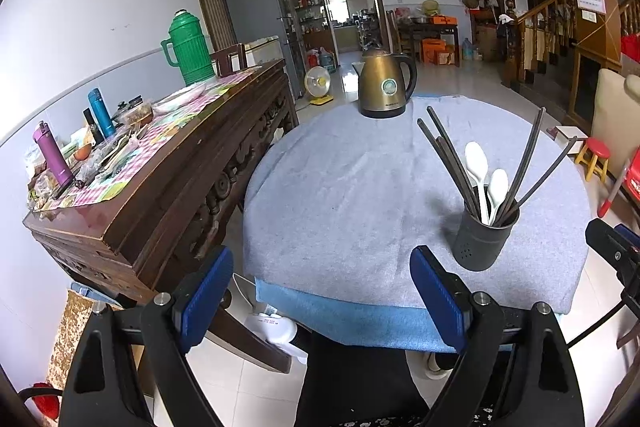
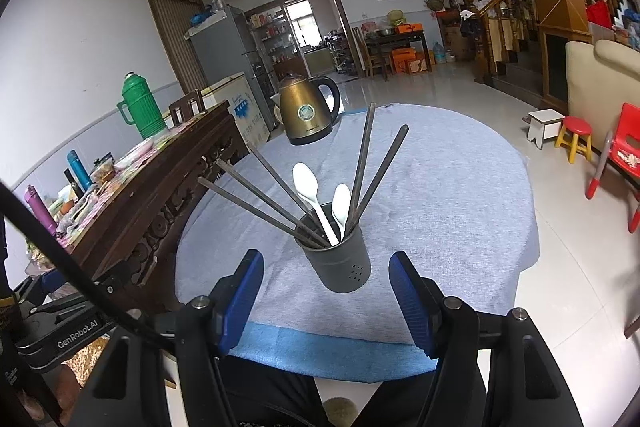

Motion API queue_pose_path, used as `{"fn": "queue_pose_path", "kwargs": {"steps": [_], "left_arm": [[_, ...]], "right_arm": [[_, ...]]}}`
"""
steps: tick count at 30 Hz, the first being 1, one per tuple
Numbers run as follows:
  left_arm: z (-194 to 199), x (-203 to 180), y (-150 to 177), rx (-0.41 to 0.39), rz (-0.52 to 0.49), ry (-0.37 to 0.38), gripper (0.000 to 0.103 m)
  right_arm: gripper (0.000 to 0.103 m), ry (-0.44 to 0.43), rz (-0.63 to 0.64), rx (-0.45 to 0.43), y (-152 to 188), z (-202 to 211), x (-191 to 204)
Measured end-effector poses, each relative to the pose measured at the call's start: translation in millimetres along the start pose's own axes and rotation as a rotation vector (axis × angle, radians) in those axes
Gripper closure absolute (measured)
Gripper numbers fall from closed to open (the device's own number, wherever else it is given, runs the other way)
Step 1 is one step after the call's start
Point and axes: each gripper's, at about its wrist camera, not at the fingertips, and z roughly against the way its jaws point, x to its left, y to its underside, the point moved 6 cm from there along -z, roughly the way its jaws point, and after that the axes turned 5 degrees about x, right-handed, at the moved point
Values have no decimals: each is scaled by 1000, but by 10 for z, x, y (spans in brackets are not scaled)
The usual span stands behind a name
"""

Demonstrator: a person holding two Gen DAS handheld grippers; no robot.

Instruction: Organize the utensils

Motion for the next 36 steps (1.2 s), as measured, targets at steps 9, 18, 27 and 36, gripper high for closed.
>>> {"fn": "queue_pose_path", "kwargs": {"steps": [9, 18, 27, 36], "left_arm": [[-31, 2, 2, 13, 13, 8, 13], [-33, 42, -10, 7, 39, -8, 13], [-26, 32, -1, 3, 40, -14, 13], [-38, 42, 8, 1, 33, -13, 13]], "right_arm": [[34, 13, 22, -13, -18, 22, 4], [34, 18, 35, -21, -29, 46, 22], [34, 17, 36, -14, -27, 41, 23], [34, 24, 32, -17, -17, 34, 14]]}}
